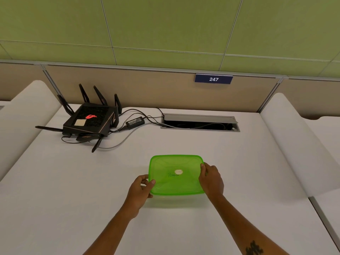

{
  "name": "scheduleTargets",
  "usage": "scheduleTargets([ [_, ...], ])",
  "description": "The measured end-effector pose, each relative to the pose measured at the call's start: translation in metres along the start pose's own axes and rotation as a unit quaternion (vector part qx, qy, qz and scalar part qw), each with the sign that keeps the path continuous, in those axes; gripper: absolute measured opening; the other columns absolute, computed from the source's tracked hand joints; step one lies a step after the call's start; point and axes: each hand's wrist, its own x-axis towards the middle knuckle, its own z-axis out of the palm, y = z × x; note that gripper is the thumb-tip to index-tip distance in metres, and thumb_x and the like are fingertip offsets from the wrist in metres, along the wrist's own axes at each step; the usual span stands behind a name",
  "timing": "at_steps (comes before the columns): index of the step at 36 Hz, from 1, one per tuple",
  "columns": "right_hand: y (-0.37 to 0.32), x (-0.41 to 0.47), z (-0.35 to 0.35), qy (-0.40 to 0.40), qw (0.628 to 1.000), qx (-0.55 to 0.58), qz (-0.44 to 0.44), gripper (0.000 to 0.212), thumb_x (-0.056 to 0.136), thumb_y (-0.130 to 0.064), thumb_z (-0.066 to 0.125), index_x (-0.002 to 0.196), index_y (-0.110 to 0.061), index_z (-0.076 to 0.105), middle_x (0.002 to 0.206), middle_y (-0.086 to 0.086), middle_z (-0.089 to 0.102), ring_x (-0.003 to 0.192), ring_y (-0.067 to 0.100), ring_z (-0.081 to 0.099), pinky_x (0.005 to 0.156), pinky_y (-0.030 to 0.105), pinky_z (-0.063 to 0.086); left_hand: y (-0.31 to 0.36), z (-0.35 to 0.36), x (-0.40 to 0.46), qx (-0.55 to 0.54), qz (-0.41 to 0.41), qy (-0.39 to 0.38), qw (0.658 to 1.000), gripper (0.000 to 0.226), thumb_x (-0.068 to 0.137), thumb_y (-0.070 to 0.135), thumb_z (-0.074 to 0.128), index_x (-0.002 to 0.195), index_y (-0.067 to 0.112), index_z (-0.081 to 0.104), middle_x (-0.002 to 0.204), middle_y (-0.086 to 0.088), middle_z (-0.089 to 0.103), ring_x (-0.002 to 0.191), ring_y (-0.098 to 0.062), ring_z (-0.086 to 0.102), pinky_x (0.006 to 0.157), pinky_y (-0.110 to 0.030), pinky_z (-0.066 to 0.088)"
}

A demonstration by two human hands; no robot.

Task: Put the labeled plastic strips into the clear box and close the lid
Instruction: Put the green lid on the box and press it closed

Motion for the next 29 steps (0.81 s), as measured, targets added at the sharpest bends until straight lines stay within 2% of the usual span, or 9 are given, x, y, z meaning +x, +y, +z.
scheduleTargets([
  [2,0.0001,-0.0005,0.002,0.0,1.0,0.011,0.009,0.04,0.107,-0.046,0.038,0.115,-0.021,0.068,0.109,0.004,0.063,0.099,0.033,0.067,0.075,0.036,0.044,-0.0032,0.0001,-0.0012,0.001,0.01,0.002,1.0,0.024,0.096,0.013,0.072,0.117,0.019,0.064,0.096,-0.013,0.057,0.075,-0.023,0.063,0.061,-0.03,0.061],
  [4,0.0,-0.0012,0.0036,0.001,0.999,0.028,0.026,0.041,0.105,-0.049,0.04,0.109,-0.019,0.067,0.111,0.004,0.066,0.099,0.033,0.067,0.077,0.037,0.048,-0.0061,0.0006,-0.0034,-0.003,0.015,0.006,1.0,0.024,0.096,0.012,0.072,0.117,0.021,0.064,0.097,-0.013,0.057,0.079,-0.024,0.064,0.061,-0.031,0.062],
  [8,0.001,-0.0013,0.003,-0.005,0.999,0.041,0.036,0.04,0.104,-0.051,0.041,0.103,-0.02,0.066,0.107,0.002,0.068,0.096,0.031,0.067,0.076,0.036,0.047,-0.007,0.0018,-0.0041,-0.008,0.018,0.008,1.0,0.025,0.096,0.013,0.071,0.118,0.021,0.064,0.098,-0.014,0.058,0.079,-0.023,0.064,0.061,-0.031,0.062],
  [10,0.0014,-0.0009,0.0019,-0.003,0.998,0.042,0.038,0.04,0.104,-0.052,0.043,0.1,-0.019,0.066,0.103,0.002,0.069,0.094,0.031,0.067,0.074,0.036,0.047,-0.0068,0.0021,-0.0024,-0.006,0.015,0.009,1.0,0.026,0.096,0.014,0.072,0.119,0.02,0.063,0.101,-0.019,0.057,0.078,-0.023,0.065,0.061,-0.033,0.062],
  [16,0.003,-0.0009,-0.0001,-0.022,0.994,0.077,0.076,0.045,0.102,-0.057,0.042,0.09,-0.016,0.055,0.077,-0.002,0.064,0.077,0.029,0.062,0.067,0.037,0.048,-0.0078,0.001,0.0001,-0.005,0.007,0.006,1.0,0.027,0.095,0.016,0.073,0.12,0.021,0.063,0.11,-0.026,0.058,0.076,-0.022,0.066,0.062,-0.034,0.063],
  [23,0.0053,0.0043,0.0009,-0.045,0.993,0.085,0.07,0.05,0.103,-0.056,0.041,0.084,-0.012,0.053,0.074,0.004,0.064,0.075,0.03,0.062,0.069,0.04,0.05,-0.0101,0.001,0.0007,-0.011,-0.001,0.008,1.0,0.03,0.095,0.018,0.073,0.123,0.02,0.063,0.111,-0.025,0.059,0.074,-0.019,0.069,0.066,-0.042,0.064],
  [29,0.0028,0.004,0.0015,-0.045,0.994,0.072,0.063,0.05,0.104,-0.054,0.041,0.082,-0.011,0.051,0.074,0.008,0.063,0.077,0.036,0.062,0.071,0.042,0.051,-0.0102,0.0002,-0.0006,-0.008,0.003,0.002,1.0,0.027,0.096,0.018,0.072,0.121,0.021,0.063,0.114,-0.024,0.06,0.076,-0.023,0.069,0.067,-0.044,0.065],
])
